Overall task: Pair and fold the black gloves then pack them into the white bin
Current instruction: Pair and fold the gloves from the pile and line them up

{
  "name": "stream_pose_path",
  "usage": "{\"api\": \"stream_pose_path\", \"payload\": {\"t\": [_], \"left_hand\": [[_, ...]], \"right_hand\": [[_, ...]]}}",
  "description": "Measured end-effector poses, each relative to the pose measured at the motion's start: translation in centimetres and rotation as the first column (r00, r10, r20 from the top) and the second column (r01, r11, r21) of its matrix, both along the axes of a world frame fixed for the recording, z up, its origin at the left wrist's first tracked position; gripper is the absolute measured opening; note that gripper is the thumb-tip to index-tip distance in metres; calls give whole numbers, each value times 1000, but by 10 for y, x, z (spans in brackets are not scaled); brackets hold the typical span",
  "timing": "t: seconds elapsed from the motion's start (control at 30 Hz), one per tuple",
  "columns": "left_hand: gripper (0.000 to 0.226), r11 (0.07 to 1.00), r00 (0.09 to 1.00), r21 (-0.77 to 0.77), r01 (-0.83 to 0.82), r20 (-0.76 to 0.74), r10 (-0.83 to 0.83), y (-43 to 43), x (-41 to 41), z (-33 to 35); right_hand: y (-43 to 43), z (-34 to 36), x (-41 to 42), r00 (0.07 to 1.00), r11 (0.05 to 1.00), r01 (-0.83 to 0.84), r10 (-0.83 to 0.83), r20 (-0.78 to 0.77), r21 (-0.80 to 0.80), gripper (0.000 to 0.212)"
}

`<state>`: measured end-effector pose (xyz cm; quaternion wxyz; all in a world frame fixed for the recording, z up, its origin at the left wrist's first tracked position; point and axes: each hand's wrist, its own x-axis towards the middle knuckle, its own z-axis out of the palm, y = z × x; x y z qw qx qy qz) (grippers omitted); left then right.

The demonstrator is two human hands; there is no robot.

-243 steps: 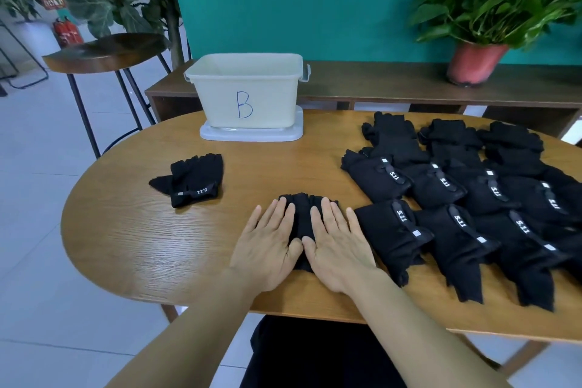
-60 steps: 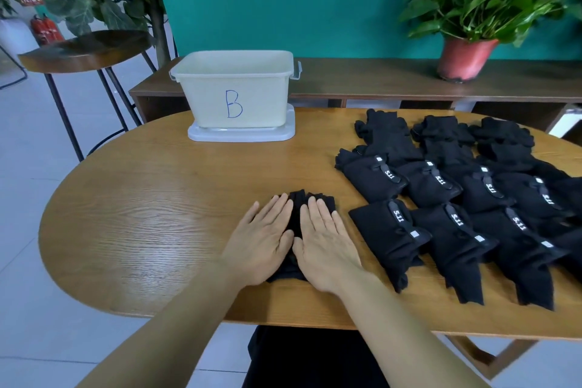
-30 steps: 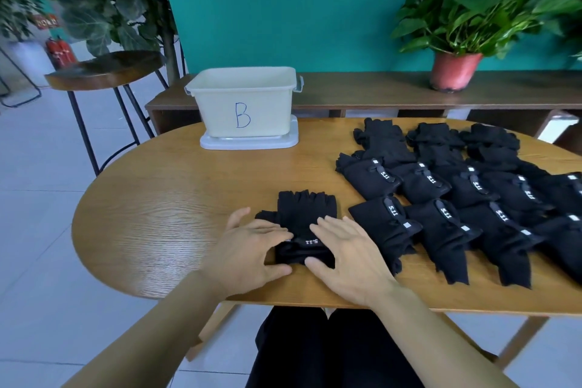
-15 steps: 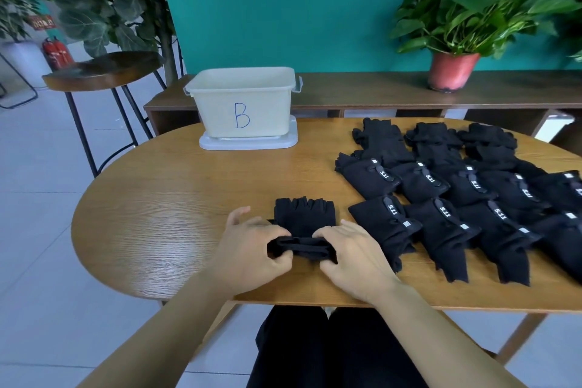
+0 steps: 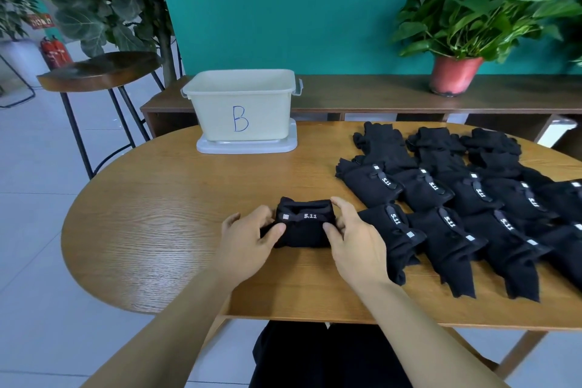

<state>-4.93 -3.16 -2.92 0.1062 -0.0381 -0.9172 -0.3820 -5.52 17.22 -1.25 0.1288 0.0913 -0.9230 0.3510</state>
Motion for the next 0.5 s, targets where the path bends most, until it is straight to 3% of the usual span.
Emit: {"api": "stream_pose_path", "payload": {"t": [0.07,0.17,0.3,0.5], "left_hand": [[3,999,999,7,-39,-18,39,1,-7,-3],[21,991,989,-8,-136,-54,135,6,-15,-4],[35,956,965,-131,-262,-36,260,14,-19,-5],[34,913,940,-225,-341,-54,338,22,-21,-7]], "right_hand": [[-5,1,-7,999,998,45,-44,-26,35,48],[-12,1,-17,994,991,104,-101,-37,79,47],[-17,-4,-30,986,971,168,-167,-22,168,42],[-22,-7,-34,985,934,168,-169,-25,315,23]]}}
